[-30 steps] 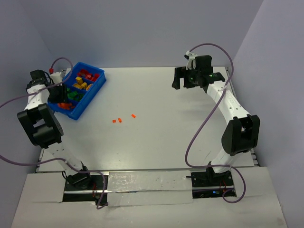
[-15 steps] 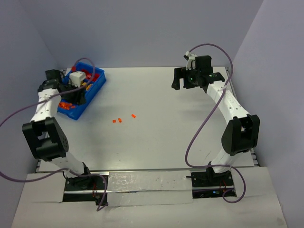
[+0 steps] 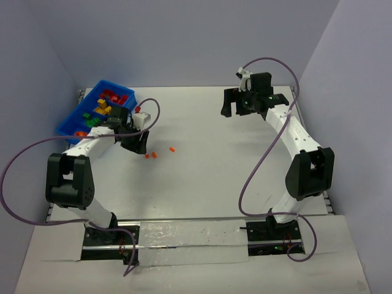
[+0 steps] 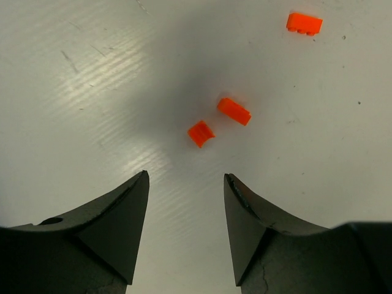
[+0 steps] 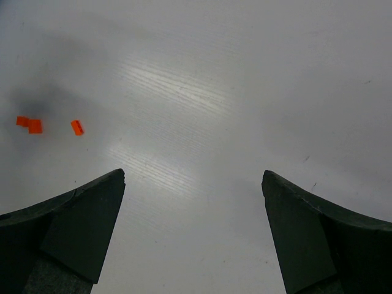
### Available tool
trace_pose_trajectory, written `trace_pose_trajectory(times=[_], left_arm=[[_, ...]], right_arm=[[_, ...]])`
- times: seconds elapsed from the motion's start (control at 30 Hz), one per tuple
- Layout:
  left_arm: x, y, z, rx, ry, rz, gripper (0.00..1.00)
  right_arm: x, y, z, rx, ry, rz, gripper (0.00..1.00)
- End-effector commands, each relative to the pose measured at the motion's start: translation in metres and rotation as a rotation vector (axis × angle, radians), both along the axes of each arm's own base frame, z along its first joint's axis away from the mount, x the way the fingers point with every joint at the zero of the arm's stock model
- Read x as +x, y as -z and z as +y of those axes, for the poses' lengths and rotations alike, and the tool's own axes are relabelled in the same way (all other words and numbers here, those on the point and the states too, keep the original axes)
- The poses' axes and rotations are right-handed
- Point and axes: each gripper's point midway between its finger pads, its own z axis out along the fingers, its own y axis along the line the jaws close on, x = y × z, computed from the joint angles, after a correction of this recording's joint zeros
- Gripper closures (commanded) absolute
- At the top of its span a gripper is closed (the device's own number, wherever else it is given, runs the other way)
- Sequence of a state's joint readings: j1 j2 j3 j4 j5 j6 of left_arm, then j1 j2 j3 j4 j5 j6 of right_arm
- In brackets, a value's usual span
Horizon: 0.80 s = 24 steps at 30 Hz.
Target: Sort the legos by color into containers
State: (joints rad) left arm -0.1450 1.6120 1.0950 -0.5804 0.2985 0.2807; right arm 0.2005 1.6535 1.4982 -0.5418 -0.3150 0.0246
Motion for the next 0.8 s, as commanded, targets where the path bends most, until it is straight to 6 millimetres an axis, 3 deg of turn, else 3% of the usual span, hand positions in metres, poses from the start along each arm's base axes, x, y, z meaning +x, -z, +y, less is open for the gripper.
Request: trace_pose_trajectory(times=[0.0,0.23,0.77], left_arm=[[0.010,0.004,-0.001,0.039,-0.245,-0.005,0.38],[0.001,0.009,-0.012,0.083,-0.428,0.046,0.42],[0.003,0.036,-0.025,0.107,-0.448,0.090,0.46]], right_arm=[[-0.002,-0.004,0.001,-0.012,-0.011,-0.018,0.00],[-0.002,-0.003,0.001,-0.013,-0.010,-0.017,0.00],[-0.005,-0.002,-0.003,-0.023,0.004,-0.015,0.00]])
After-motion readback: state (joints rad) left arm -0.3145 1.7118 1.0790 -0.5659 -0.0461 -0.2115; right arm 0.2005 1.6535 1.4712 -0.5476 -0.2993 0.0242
